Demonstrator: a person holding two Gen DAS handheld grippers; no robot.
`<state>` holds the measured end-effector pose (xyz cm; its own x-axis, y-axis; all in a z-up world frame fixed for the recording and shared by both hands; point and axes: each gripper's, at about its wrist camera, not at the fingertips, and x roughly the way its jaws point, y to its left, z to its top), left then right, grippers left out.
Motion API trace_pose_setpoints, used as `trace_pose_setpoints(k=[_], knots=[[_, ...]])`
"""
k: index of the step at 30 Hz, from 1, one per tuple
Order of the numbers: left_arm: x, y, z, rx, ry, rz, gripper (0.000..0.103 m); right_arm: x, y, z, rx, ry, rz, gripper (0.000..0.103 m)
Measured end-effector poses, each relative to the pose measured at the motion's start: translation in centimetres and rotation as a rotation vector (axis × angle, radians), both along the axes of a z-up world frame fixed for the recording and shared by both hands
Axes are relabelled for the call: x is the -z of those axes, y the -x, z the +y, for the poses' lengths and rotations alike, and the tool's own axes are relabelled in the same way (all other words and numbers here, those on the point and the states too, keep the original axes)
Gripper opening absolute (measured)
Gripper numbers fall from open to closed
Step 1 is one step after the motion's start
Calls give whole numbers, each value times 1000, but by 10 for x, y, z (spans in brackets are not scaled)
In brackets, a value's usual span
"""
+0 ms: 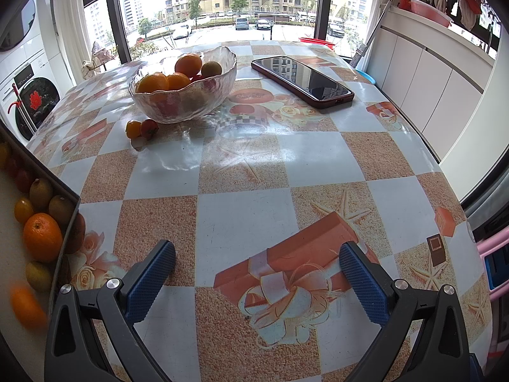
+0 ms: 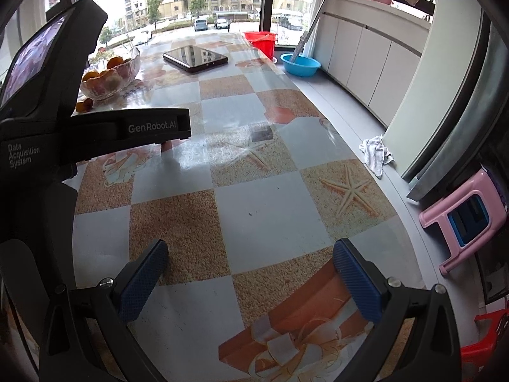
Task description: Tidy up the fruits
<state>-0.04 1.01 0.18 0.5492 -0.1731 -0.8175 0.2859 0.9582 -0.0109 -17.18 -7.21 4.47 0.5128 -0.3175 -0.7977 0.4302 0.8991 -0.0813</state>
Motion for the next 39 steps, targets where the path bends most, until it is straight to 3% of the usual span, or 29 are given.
trace_pose_setpoints(k=[39], knots=[[0,0,0,0,0,0,103,0,0,2,-3,7,-18,103]])
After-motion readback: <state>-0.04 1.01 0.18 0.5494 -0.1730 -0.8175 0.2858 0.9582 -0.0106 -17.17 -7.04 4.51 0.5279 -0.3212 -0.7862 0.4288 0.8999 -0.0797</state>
